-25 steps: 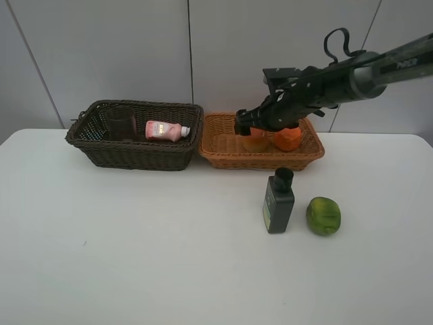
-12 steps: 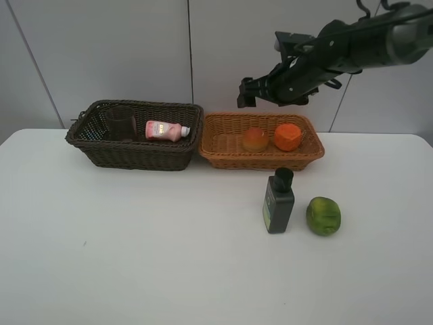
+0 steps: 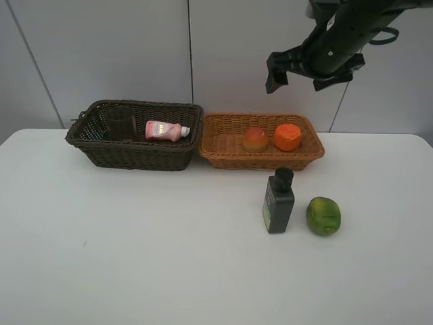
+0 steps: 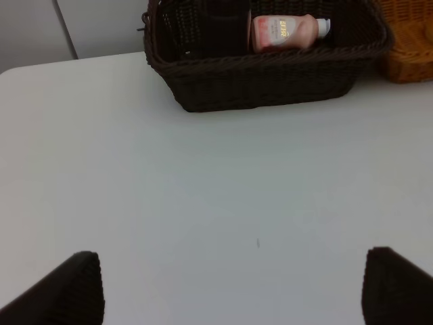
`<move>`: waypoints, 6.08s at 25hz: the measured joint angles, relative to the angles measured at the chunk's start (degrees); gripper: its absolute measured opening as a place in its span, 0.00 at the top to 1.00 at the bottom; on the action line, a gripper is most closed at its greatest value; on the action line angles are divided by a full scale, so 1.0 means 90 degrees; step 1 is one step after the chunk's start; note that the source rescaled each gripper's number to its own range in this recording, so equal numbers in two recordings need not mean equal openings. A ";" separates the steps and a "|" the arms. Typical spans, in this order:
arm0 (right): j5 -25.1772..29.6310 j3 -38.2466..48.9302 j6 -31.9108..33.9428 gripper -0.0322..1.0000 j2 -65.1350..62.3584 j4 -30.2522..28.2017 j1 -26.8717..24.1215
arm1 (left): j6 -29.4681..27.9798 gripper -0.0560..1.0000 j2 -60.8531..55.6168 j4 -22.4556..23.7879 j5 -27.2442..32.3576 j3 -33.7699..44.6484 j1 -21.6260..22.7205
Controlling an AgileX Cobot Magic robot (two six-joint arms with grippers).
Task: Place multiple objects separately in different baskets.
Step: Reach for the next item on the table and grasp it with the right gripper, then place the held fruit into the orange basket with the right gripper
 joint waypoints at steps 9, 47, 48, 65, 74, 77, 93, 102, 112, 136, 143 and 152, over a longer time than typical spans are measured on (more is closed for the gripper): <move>0.0028 0.1813 0.0131 0.00 -0.0650 0.0101 -0.0472 | 0.0000 0.06 0.0000 0.0000 0.0000 0.0000 0.0000; -0.0664 0.3337 0.0309 0.00 0.0762 0.1024 -0.0756 | 0.0000 0.06 0.0000 0.0000 0.0000 0.0000 0.0000; -0.0664 0.3337 0.0309 0.01 0.0762 0.1037 -0.0756 | 0.0000 0.06 0.0000 0.0000 0.0000 0.0000 0.0000; -0.0664 0.3337 0.0309 0.65 0.0774 0.1057 -0.0756 | 0.0000 0.06 0.0000 0.0000 0.0000 0.0000 0.0000; -0.0664 0.3337 0.0309 0.65 0.0728 0.1041 -0.0756 | 0.0000 0.06 0.0000 0.0000 0.0000 0.0000 0.0000; -0.0664 0.3337 0.0309 0.65 0.0555 0.1009 -0.0756 | 0.0000 0.06 0.0000 0.0000 0.0000 0.0000 0.0000; -0.0391 0.2018 0.0219 0.65 -0.0283 0.0563 -0.0726 | 0.0000 0.06 0.0000 0.0000 0.0000 0.0000 0.0000; -0.2055 0.1639 -0.0978 0.65 -0.0240 0.0612 -0.0600 | 0.0000 0.06 0.0000 0.0000 0.0000 0.0000 0.0000; -0.3778 0.1639 -0.1354 0.65 0.0646 0.0612 -0.0573 | 0.0000 0.06 0.0000 0.0000 0.0000 0.0000 0.0000; -0.4997 0.1639 -0.1359 0.65 0.1747 0.0616 -0.0383 | 0.0000 0.06 0.0000 0.0000 -0.0006 0.0000 0.0000; -0.5146 0.1639 -0.1359 0.65 0.1747 0.0624 -0.0383 | 0.0000 0.06 0.0000 0.0000 -0.0006 0.0000 0.0000; -0.5519 0.1639 -0.1359 0.11 0.1747 0.0624 -0.0380 | 0.0000 0.06 0.0000 0.0000 -0.0006 0.0000 0.0000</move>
